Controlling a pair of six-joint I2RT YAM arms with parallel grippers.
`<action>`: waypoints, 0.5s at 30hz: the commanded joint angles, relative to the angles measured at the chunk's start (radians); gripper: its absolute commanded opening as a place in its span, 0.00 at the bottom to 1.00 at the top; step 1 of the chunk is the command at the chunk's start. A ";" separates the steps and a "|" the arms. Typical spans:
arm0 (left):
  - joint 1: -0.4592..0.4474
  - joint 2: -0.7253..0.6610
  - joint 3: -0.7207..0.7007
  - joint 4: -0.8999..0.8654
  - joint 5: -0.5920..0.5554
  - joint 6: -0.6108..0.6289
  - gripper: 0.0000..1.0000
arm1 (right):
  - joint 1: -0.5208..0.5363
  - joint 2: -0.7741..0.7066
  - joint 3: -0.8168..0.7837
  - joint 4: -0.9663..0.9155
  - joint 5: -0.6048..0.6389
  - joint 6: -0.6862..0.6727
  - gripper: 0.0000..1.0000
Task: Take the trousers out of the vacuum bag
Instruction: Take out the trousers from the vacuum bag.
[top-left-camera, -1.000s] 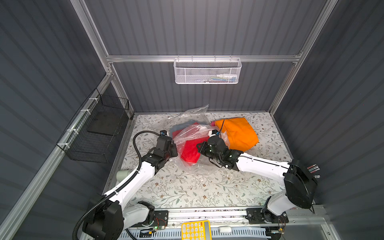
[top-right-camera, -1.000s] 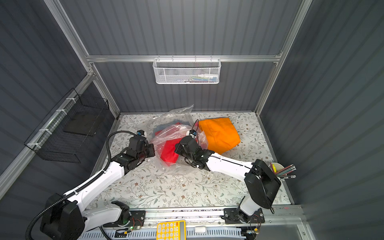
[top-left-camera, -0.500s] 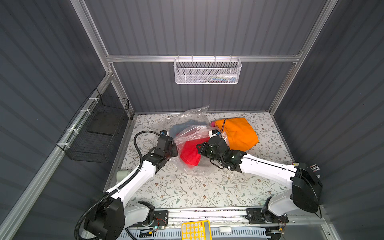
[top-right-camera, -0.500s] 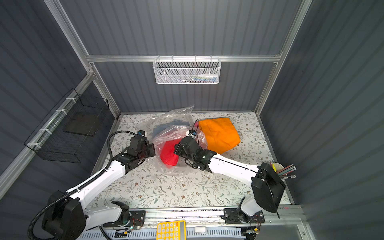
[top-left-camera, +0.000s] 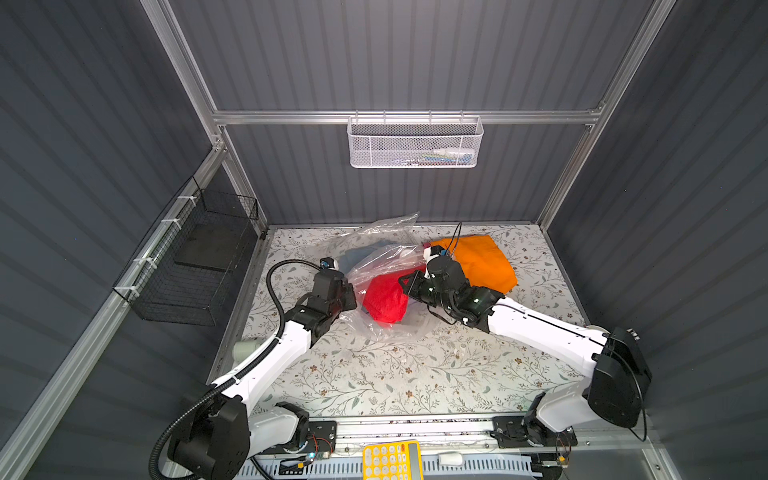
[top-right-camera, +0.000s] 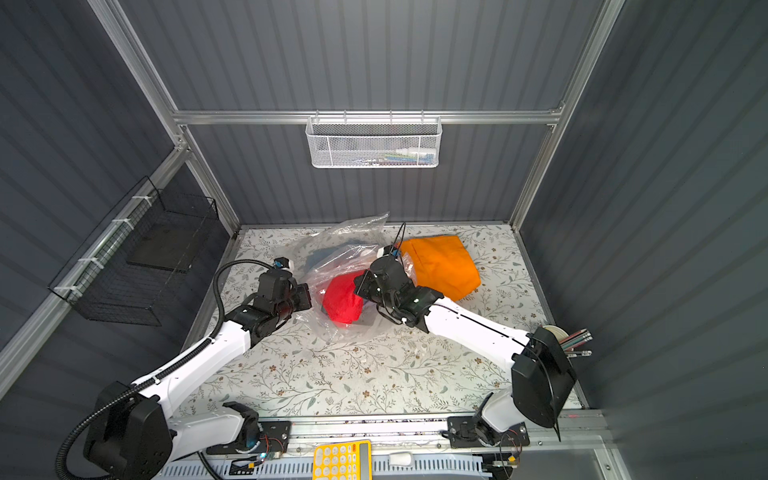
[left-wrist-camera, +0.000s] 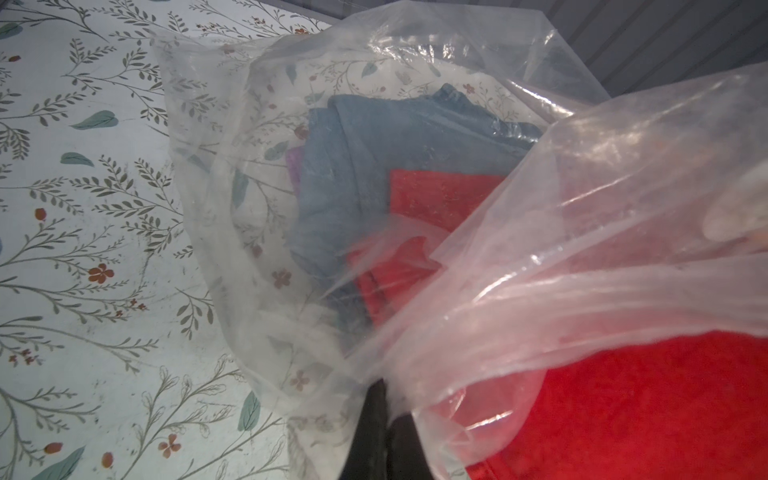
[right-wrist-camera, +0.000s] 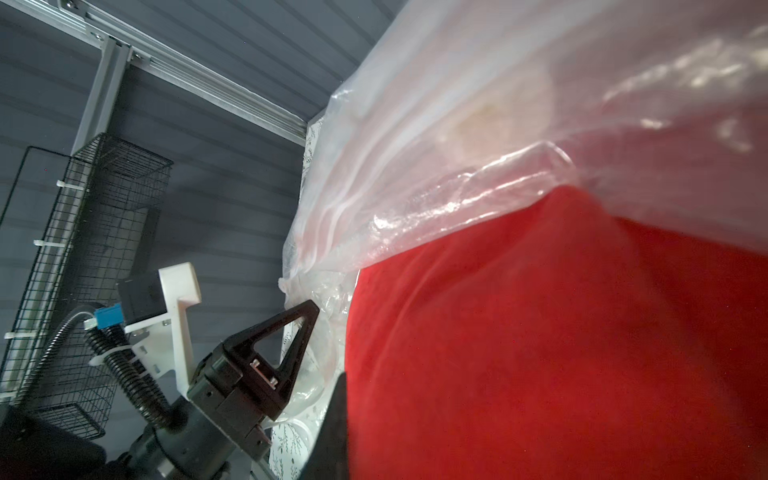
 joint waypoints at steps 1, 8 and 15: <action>0.000 -0.004 -0.025 -0.011 0.031 -0.020 0.00 | -0.013 -0.071 0.023 0.168 0.042 -0.002 0.00; -0.100 -0.065 -0.020 -0.017 -0.015 -0.004 0.00 | -0.017 -0.013 -0.069 0.220 0.041 0.063 0.00; -0.217 -0.105 -0.050 -0.049 -0.096 0.013 0.00 | 0.007 0.049 -0.200 0.303 0.075 0.113 0.00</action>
